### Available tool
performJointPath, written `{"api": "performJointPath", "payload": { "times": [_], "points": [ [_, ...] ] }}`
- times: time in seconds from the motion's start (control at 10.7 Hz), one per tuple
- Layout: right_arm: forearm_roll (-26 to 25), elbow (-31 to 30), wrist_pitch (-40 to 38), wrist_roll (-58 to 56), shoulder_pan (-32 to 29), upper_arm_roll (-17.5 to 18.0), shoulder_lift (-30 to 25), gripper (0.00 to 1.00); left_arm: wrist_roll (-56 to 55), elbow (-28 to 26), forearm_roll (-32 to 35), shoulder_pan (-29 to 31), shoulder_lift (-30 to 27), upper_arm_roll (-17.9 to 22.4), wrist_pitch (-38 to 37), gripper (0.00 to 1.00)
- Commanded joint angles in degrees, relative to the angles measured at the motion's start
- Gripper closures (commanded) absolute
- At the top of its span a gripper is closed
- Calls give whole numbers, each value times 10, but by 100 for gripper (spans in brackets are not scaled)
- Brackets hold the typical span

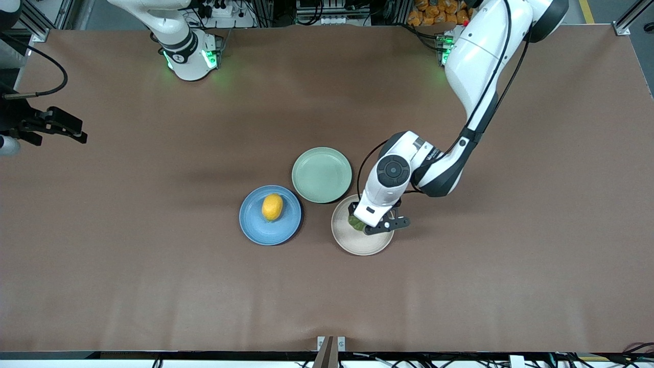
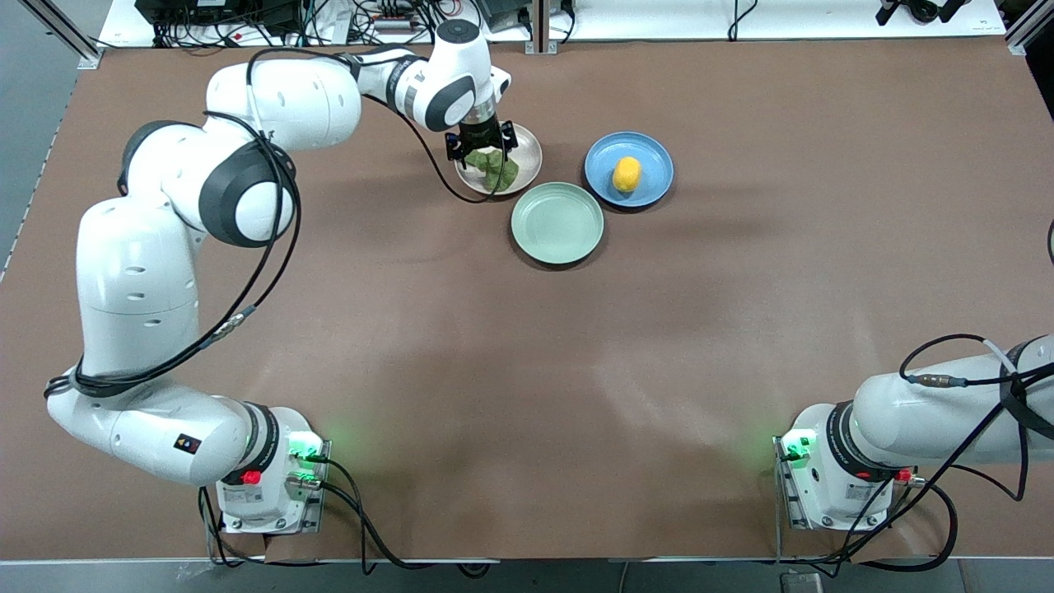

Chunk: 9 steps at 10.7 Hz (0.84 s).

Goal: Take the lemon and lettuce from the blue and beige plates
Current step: 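Lower the left gripper onto the lettuce leaf and close it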

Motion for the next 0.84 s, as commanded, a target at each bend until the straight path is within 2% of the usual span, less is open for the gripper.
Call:
{"api": "performJointPath", "payload": {
  "times": [0.0, 0.09, 0.19, 0.28, 0.47, 0.56, 0.75],
  "points": [
    [-6, -6, 2, 0, -1, 2, -5, 0, -15, 14, 19, -14, 16, 6, 9, 3],
    [-6, -5, 1, 1, -1, 2, -5, 0, -16, 14, 19, -14, 19, 6, 16, 4],
    [-6, -5, 1, 0, -1, 3, -5, 0, -16, 14, 19, -15, 20, 7, 21, 10],
    [-6, -6, 2, 0, -1, 3, -4, 0, -16, 14, 19, -16, 20, 6, 23, 20],
    [-6, -6, 1, -1, -5, 2, -4, 0, -11, 14, 19, -16, 20, 8, 23, 54],
    [-6, -6, 1, -1, -5, 2, -4, 0, -10, 14, 19, -15, 20, 8, 24, 63],
    [-6, -6, 4, 0, -4, 2, -2, 0, -11, 14, 19, -16, 26, 8, 24, 64]
  ]
}}
